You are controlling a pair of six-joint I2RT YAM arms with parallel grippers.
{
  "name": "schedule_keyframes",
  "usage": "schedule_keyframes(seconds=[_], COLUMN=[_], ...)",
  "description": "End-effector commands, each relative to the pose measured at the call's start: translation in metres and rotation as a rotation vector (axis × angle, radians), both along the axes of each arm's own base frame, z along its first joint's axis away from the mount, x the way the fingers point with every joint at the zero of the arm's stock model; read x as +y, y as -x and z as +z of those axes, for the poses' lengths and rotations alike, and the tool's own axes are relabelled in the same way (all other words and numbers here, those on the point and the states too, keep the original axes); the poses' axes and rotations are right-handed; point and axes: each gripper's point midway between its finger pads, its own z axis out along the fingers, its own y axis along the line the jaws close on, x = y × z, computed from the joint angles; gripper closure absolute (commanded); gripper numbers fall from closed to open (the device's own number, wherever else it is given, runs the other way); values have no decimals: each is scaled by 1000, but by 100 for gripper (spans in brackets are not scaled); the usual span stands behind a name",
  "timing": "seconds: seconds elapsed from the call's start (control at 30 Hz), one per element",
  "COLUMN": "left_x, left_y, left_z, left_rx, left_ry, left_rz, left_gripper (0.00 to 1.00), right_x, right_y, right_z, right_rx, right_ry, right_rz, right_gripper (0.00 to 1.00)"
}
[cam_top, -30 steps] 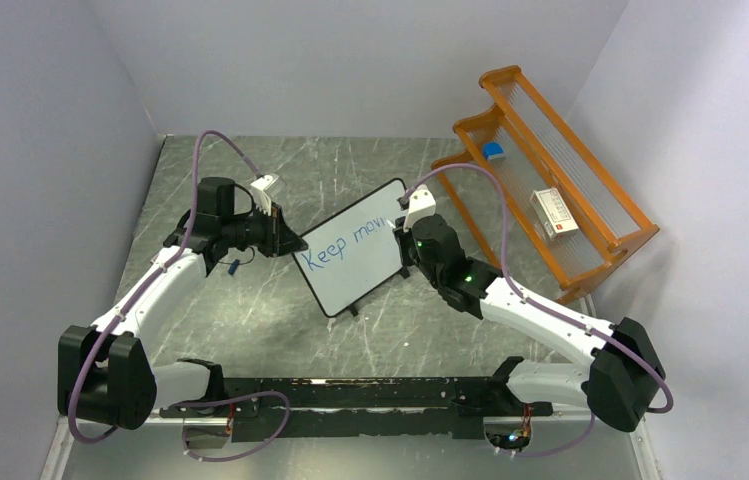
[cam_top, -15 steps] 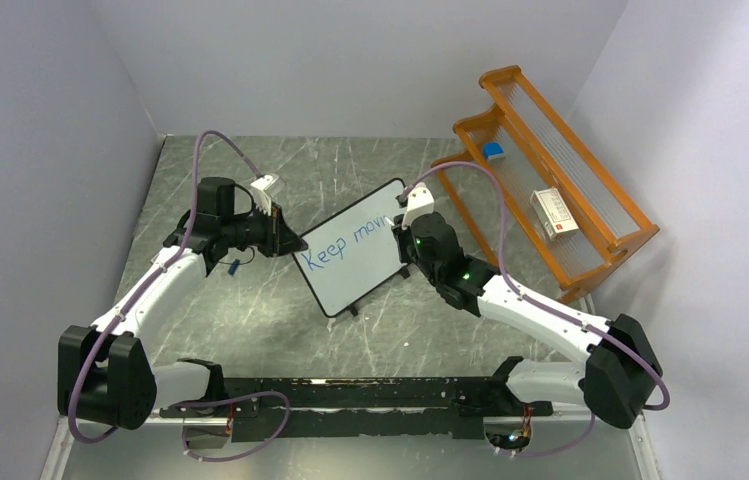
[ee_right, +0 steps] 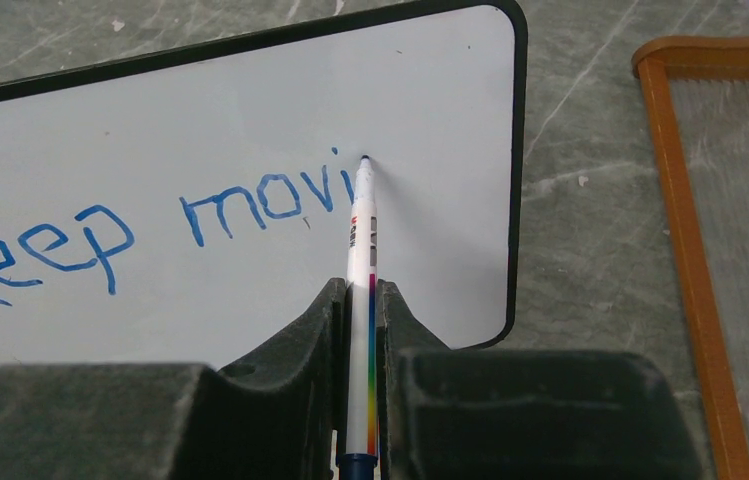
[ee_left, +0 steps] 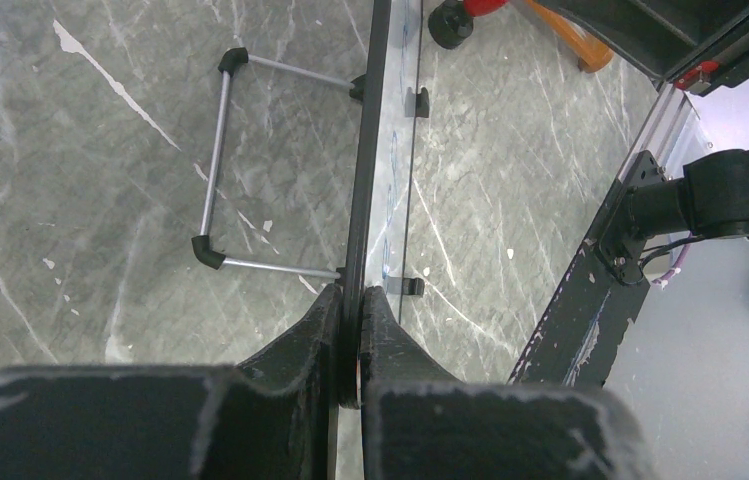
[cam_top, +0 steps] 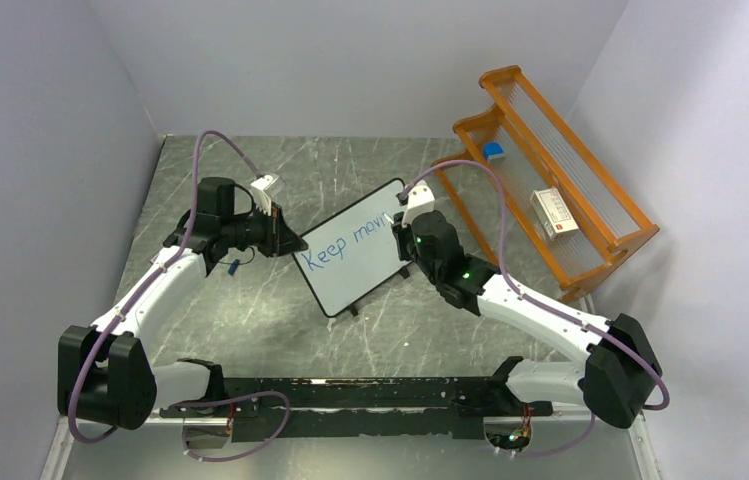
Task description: Write a sentence on the whiteboard
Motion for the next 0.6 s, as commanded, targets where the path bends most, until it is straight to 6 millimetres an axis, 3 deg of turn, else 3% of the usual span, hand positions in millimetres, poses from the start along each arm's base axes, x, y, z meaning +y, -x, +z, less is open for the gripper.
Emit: schedule_keyframes(seconds=[0.0, 0.57], left_x=[14, 14], left_y=[1, 1], left_z=[-35, -36], left_rx=[60, 64], left_ry=[-128, -130], left_rz=[46, 49], left_gripper=[95, 95], right_x=[1, -10], right_y=[-8, 7], right_z=[11, -14], right_rx=[-25, 44], right_ry=[-21, 7], right_rz=[-13, -14], right_gripper=[100, 100])
